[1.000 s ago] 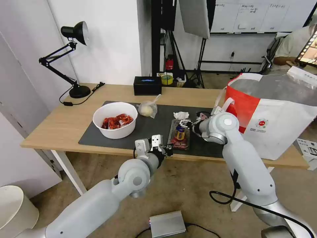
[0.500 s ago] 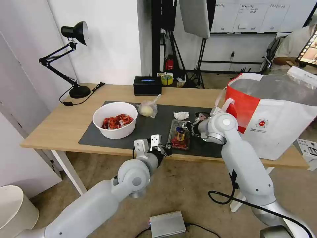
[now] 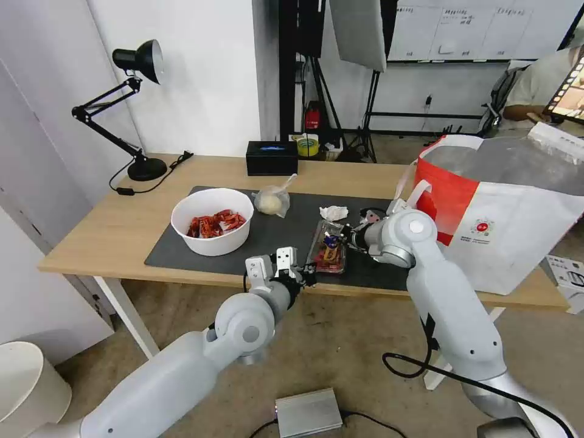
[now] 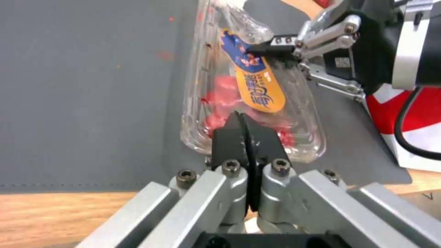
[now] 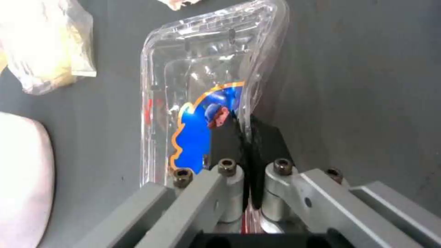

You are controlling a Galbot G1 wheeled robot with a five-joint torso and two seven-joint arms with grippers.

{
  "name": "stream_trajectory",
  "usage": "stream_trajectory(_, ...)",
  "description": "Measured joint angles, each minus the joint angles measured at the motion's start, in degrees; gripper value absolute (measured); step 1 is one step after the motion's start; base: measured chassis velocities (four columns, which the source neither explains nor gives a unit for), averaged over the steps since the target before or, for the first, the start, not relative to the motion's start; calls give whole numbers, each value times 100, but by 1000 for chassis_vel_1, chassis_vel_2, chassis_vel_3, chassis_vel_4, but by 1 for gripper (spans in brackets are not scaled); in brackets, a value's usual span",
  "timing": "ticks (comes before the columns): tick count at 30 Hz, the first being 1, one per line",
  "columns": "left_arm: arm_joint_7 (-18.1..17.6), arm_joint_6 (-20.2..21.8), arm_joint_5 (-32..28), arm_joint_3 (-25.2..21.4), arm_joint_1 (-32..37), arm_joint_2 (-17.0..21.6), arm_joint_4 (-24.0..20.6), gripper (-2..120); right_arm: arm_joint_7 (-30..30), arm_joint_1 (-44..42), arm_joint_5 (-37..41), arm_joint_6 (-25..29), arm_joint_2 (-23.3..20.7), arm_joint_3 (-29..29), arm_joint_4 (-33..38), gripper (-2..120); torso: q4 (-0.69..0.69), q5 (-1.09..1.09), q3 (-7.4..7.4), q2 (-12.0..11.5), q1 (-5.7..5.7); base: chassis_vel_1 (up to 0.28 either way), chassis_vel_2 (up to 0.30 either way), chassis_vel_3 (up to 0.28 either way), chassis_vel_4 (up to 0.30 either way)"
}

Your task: Pick up the trash from the table and place it into the takeout bag.

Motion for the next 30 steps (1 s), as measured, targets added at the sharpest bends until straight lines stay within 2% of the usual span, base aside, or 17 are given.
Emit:
stream_trajectory(8,15,-9,25,-94,21,42,-75,2,-4,-18,-18,65,27,23,4,0,0,0,1,0,0,0,0,0,0)
stream_trajectory(9,19,-10,30,-121,33,53,-95,8,-10,-19,-21,79,34,32,5,0,-1,0,1,0,0,0,0,0,0)
stream_trajectory(12,25,-12,31,-188,51,72,-138,15,-17,-20,-23,95,46,56,7,0,0,1,1,-1,0,0,0,0,0)
stream_trajectory(16,36,-13,31,-336,118,163,-255,33,-73,-19,-35,134,49,87,26,0,0,1,1,-1,0,0,0,0,0)
stream_trajectory(17,36,-13,31,-336,118,163,-255,33,-73,-19,-35,134,49,87,26,0,0,1,1,-1,0,0,0,0,0)
stream_trajectory(19,72,-14,33,-428,161,234,-317,43,-112,-8,-46,159,47,99,44,0,0,1,2,-2,1,0,0,0,0)
stream_trajectory(21,76,-16,33,-460,172,249,-333,47,-122,-2,-48,166,47,106,53,0,0,1,2,-1,1,0,0,0,0)
stream_trajectory(23,80,-25,33,-548,201,275,-372,58,-133,12,-50,179,44,125,85,0,0,1,2,-2,1,0,0,0,0)
stream_trajectory(24,80,-25,34,-554,204,277,-374,58,-132,12,-50,179,43,126,87,0,0,1,2,-2,1,0,0,0,0)
stream_trajectory(25,80,-33,33,-615,234,293,-400,66,-135,23,-49,189,27,134,125,0,0,1,2,-2,1,0,0,0,0)
stream_trajectory(26,80,-33,33,-615,234,293,-400,66,-135,23,-49,189,27,134,125,0,0,1,2,-2,1,0,0,0,0)
stream_trajectory(30,80,-35,33,-762,328,380,-502,85,-144,54,-21,208,-6,172,221,0,0,1,2,-2,1,0,0,0,0)
